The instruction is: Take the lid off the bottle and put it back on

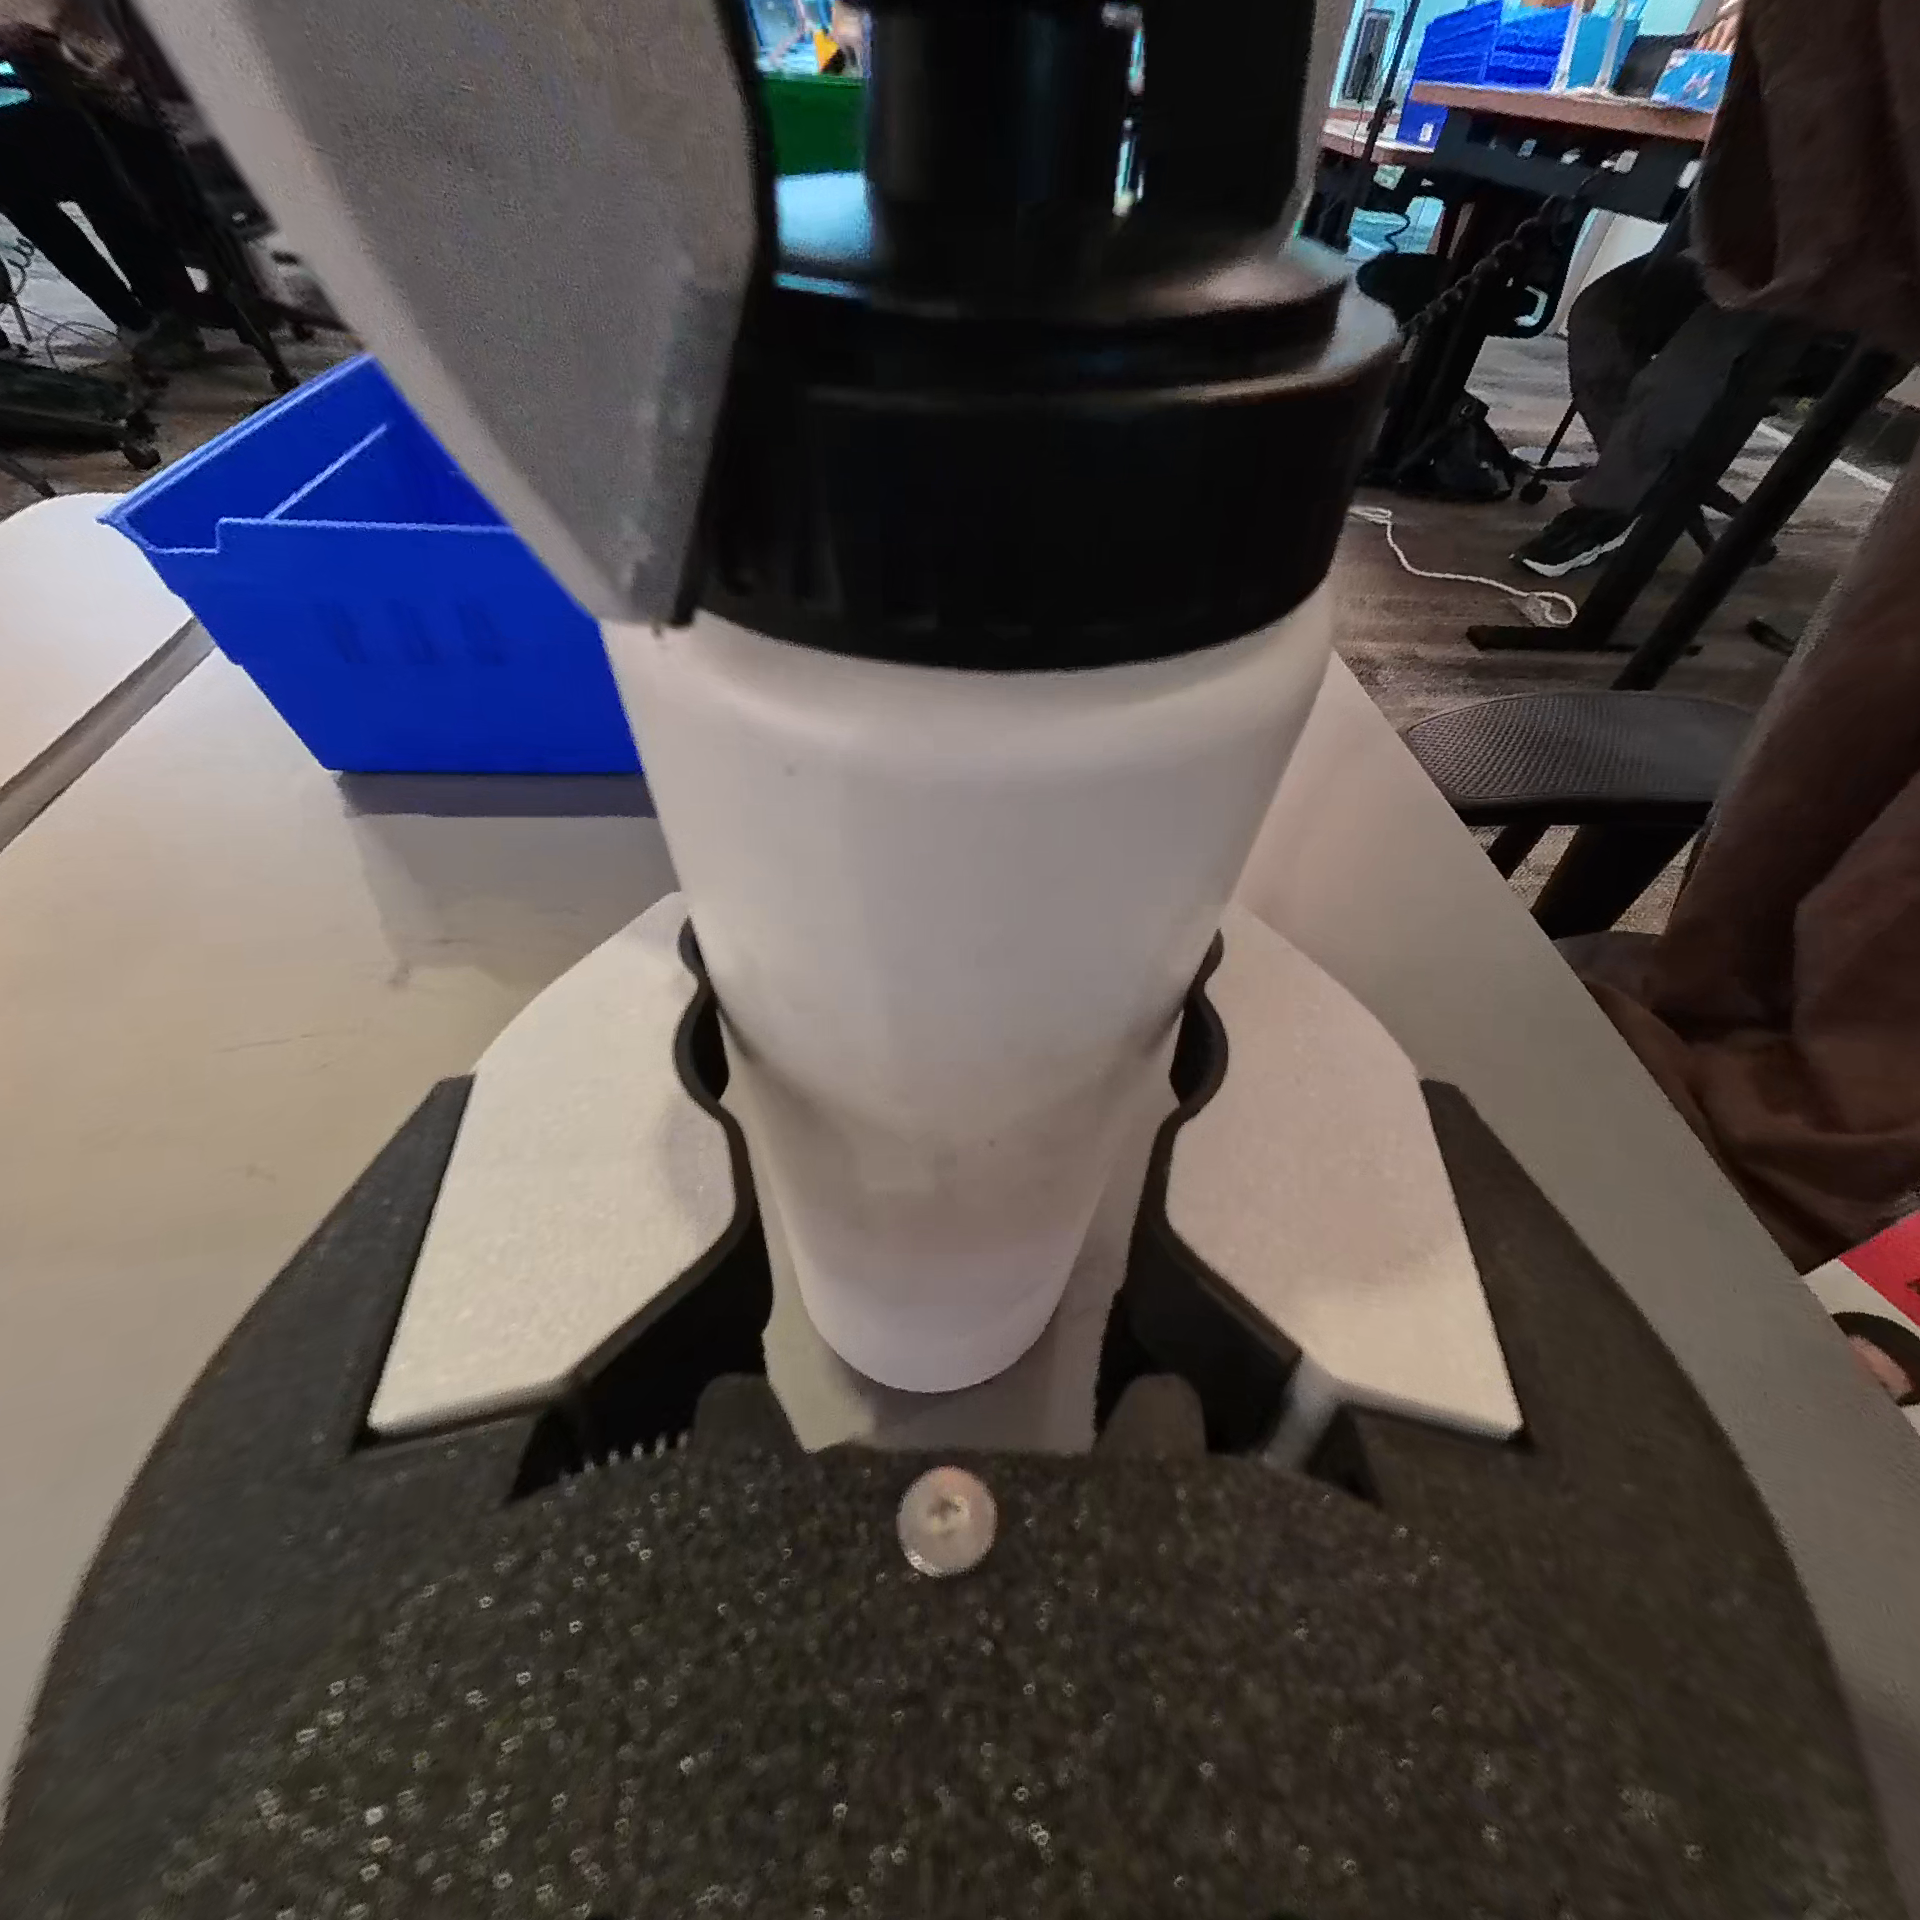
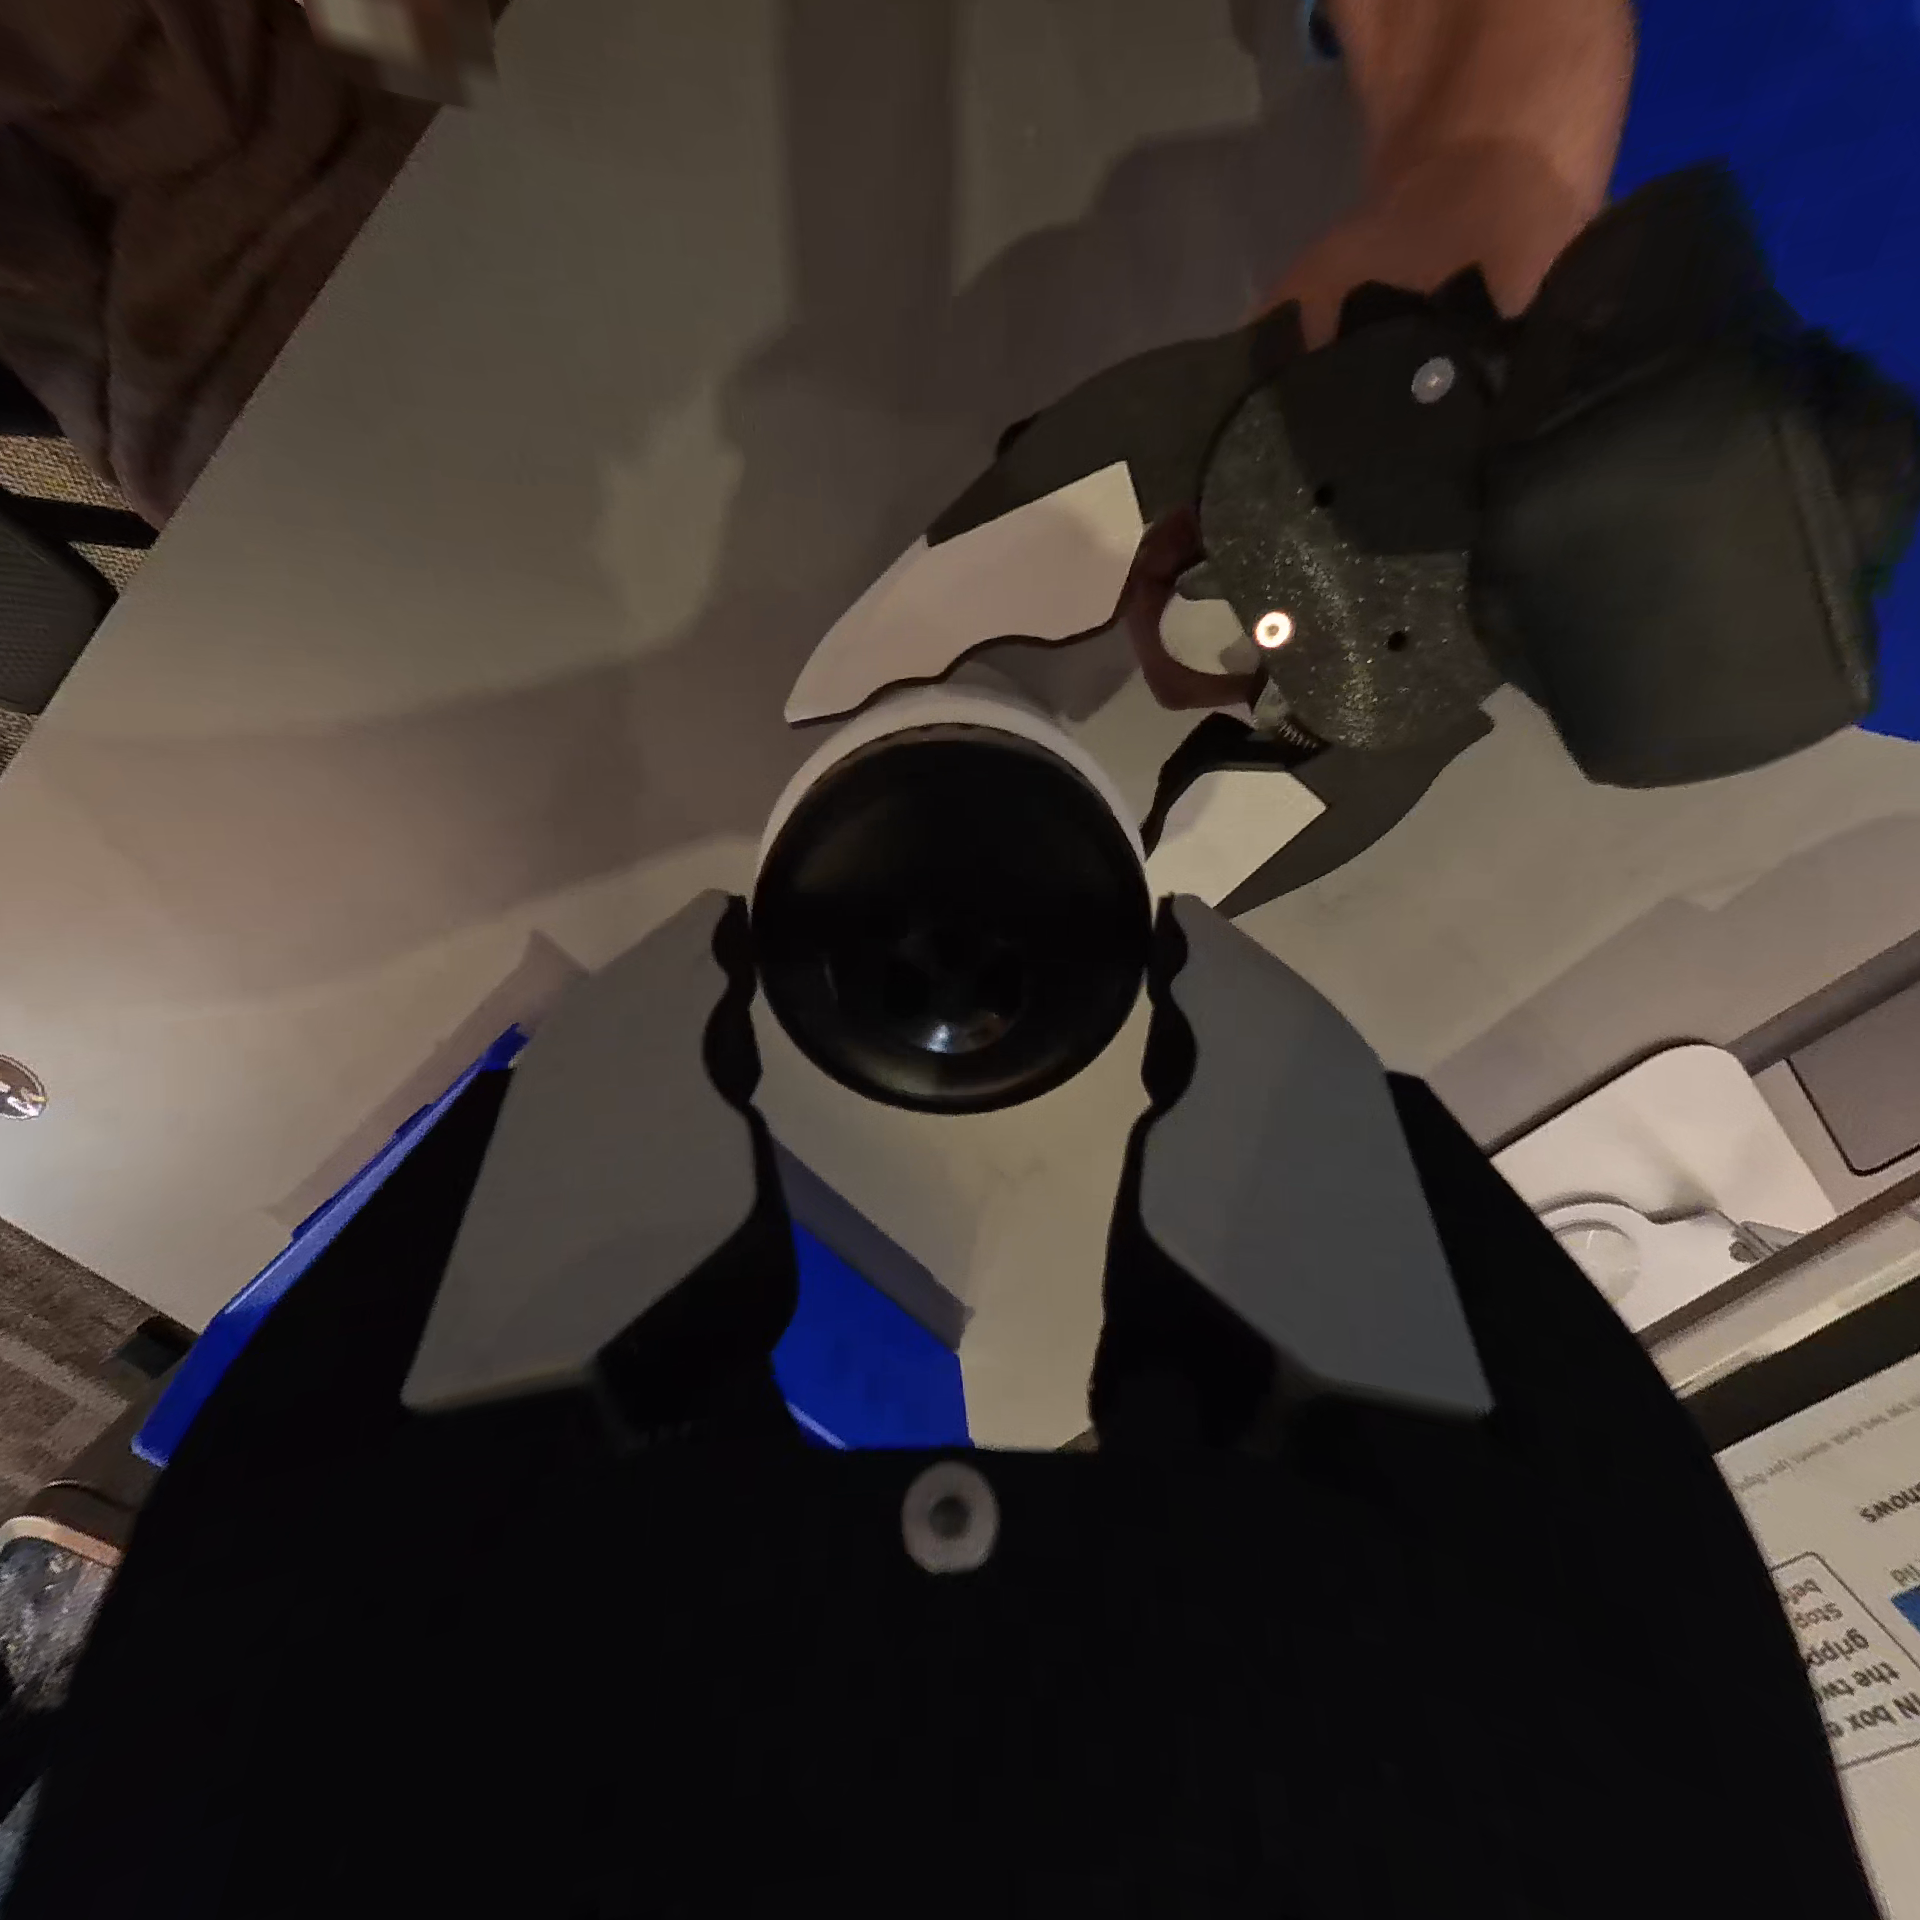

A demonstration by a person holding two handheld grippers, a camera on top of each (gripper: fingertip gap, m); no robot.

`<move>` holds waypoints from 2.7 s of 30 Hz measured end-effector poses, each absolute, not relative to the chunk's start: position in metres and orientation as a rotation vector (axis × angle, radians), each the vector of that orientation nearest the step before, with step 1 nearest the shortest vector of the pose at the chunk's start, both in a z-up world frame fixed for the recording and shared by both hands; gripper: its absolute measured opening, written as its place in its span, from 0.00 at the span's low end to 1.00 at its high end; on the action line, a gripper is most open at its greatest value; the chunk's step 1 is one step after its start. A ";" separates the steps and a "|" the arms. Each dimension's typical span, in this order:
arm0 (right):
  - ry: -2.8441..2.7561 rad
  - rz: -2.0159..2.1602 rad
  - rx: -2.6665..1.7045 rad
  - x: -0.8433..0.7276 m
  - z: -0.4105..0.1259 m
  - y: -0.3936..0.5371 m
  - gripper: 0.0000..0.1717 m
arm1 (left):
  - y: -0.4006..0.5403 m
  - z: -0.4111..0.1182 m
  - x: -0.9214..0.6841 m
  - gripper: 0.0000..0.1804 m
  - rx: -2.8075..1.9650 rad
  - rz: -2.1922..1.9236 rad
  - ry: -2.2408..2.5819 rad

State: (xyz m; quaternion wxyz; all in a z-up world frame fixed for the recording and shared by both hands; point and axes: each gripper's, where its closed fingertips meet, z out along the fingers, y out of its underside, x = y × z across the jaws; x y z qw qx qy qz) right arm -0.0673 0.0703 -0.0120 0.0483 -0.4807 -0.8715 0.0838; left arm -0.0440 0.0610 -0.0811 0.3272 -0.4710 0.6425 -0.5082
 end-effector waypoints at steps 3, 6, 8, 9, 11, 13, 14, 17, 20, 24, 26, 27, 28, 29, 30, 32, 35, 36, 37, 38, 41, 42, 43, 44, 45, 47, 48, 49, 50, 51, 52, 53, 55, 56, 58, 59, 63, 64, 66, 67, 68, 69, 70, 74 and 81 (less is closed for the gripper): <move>-2.627 0.260 -1.505 -0.067 -0.012 0.070 0.42 | 0.061 -0.081 -0.044 0.47 -1.239 -1.327 1.685; -2.565 0.290 -1.579 -0.067 -0.012 0.071 0.42 | 0.061 -0.082 -0.044 0.47 -1.253 -1.321 1.683; -2.531 0.301 -1.617 -0.067 -0.012 0.071 0.42 | 0.061 -0.082 -0.044 0.47 -1.267 -1.316 1.685; -2.511 0.308 -1.640 -0.067 -0.012 0.071 0.42 | 0.062 -0.083 -0.045 0.47 -1.275 -1.314 1.686; -2.470 0.324 -1.690 -0.067 -0.012 0.072 0.42 | 0.062 -0.083 -0.045 0.47 -1.283 -1.317 1.678; -2.424 0.350 -1.738 -0.067 -0.012 0.073 0.42 | 0.063 -0.083 -0.045 0.47 -1.288 -1.321 1.671; -2.400 0.361 -1.764 -0.067 -0.012 0.074 0.42 | 0.063 -0.083 -0.045 0.47 -1.291 -1.320 1.669; -2.342 0.365 -1.846 -0.065 -0.013 0.074 0.42 | 0.063 -0.083 -0.045 0.47 -1.295 -1.312 1.666; -2.303 0.320 -1.919 -0.061 -0.013 0.073 0.42 | 0.062 -0.083 -0.044 0.47 -1.296 -1.299 1.671; -2.257 0.243 -1.995 -0.057 -0.013 0.070 0.42 | 0.060 -0.083 -0.043 0.47 -1.293 -1.283 1.677; -2.216 0.229 -2.028 -0.055 -0.013 0.068 0.42 | 0.059 -0.083 -0.043 0.47 -1.292 -1.280 1.678; -2.194 0.227 -2.042 -0.055 -0.013 0.068 0.41 | 0.059 -0.084 -0.042 0.47 -1.292 -1.277 1.680; -2.169 0.228 -2.057 -0.054 -0.013 0.068 0.41 | 0.059 -0.084 -0.042 0.47 -1.292 -1.277 1.682; -2.145 0.230 -2.075 -0.054 -0.013 0.068 0.41 | 0.059 -0.084 -0.042 0.47 -1.293 -1.276 1.685; -2.125 0.229 -2.090 -0.054 -0.013 0.068 0.41 | 0.059 -0.084 -0.042 0.47 -1.293 -1.275 1.687; -2.098 0.219 -2.117 -0.053 -0.013 0.067 0.41 | 0.059 -0.084 -0.042 0.47 -1.292 -1.276 1.692; -2.041 0.215 -2.153 -0.053 -0.013 0.068 0.41 | 0.058 -0.084 -0.042 0.47 -1.284 -1.277 1.707; -2.028 0.219 -2.157 -0.052 -0.013 0.067 0.41 | 0.058 -0.084 -0.042 0.47 -1.279 -1.271 1.712; -2.027 0.194 -2.161 -0.050 -0.012 0.066 0.41 | 0.057 -0.084 -0.040 0.47 -1.275 -1.265 1.716; -2.022 0.155 -2.162 -0.047 -0.010 0.064 0.41 | 0.056 -0.084 -0.040 0.47 -1.273 -1.262 1.721; -1.827 0.168 -2.024 -0.053 0.020 0.052 0.41 | 0.056 -0.085 -0.041 0.47 -1.270 -1.254 1.725; -1.674 0.222 -1.963 -0.057 0.036 0.047 0.44 | 0.058 -0.085 -0.043 0.47 -1.270 -1.252 1.717; -1.496 0.292 -1.886 -0.059 0.051 0.041 0.45 | 0.060 -0.088 -0.044 0.47 -1.285 -1.237 1.712; -1.300 0.357 -1.795 -0.058 0.064 0.036 0.45 | 0.064 -0.096 -0.046 0.47 -1.318 -1.197 1.721; -1.089 0.411 -1.708 -0.052 0.069 0.032 0.43 | 0.067 -0.104 -0.048 0.51 -1.359 -1.142 1.735; -0.711 0.514 -1.532 -0.035 0.056 0.021 0.38 | 0.071 -0.111 -0.052 0.58 -1.416 -1.103 1.711; -0.627 0.552 -1.429 -0.031 0.042 0.011 0.45 | 0.070 -0.107 -0.053 0.59 -1.423 -1.125 1.675; -0.568 0.564 -1.401 -0.028 0.020 0.003 0.42 | 0.070 -0.100 -0.055 0.58 -1.421 -1.141 1.629; -0.531 0.565 -1.439 -0.028 -0.005 -0.003 0.38 | 0.069 -0.090 -0.058 0.58 -1.418 -1.146 1.575; -0.501 0.583 -1.513 -0.030 -0.030 -0.008 0.39 | 0.067 -0.080 -0.063 0.58 -1.418 -1.148 1.516; -0.461 0.616 -1.581 -0.034 -0.049 -0.013 0.44 | 0.065 -0.070 -0.069 0.58 -1.426 -1.142 1.447; -0.434 0.642 -1.624 -0.038 -0.064 -0.018 0.49 | 0.063 -0.062 -0.076 0.58 -1.449 -1.124 1.367; -0.323 0.675 -1.678 -0.035 -0.085 -0.024 0.48 | 0.057 -0.059 -0.095 0.57 -1.555 -1.035 1.203; -0.267 0.720 -1.673 -0.035 -0.091 -0.027 0.48 | 0.051 -0.062 -0.107 0.56 -1.613 -0.985 1.113; -0.205 0.800 -1.694 -0.036 -0.095 -0.032 0.48 | 0.031 -0.076 -0.132 0.50 -1.690 -0.900 0.947; -0.212 0.786 -1.727 -0.034 -0.100 -0.033 0.47 | 0.021 -0.087 -0.144 0.49 -1.718 -0.831 0.897; -0.281 0.674 -1.791 -0.020 -0.113 -0.033 0.44 | -0.006 -0.112 -0.168 0.48 -1.716 -0.639 0.888; -0.280 0.684 -1.778 -0.019 -0.110 -0.033 0.42 | -0.009 -0.113 -0.168 0.48 -1.712 -0.635 0.902; -0.281 0.688 -1.761 -0.019 -0.106 -0.030 0.41 | -0.008 -0.114 -0.169 0.48 -1.720 -0.658 0.895; -0.289 0.678 -1.764 -0.019 -0.107 -0.027 0.41 | -0.008 -0.115 -0.170 0.48 -1.725 -0.693 0.888; -0.303 0.668 -1.766 -0.021 -0.108 -0.026 0.41 | -0.007 -0.117 -0.171 0.47 -1.739 -0.720 0.875; -0.317 0.658 -1.767 -0.022 -0.109 -0.025 0.41 | -0.006 -0.117 -0.173 0.48 -1.752 -0.748 0.858; -0.328 0.646 -1.769 -0.023 -0.109 -0.025 0.41 | -0.005 -0.116 -0.174 0.47 -1.758 -0.783 0.843; -0.349 0.583 -1.749 -0.022 -0.107 -0.025 0.41 | -0.003 -0.110 -0.177 0.47 -1.751 -0.854 0.814; -0.249 0.561 -1.663 -0.016 -0.093 -0.013 0.51 | -0.008 -0.117 -0.163 0.46 -1.748 -0.856 0.888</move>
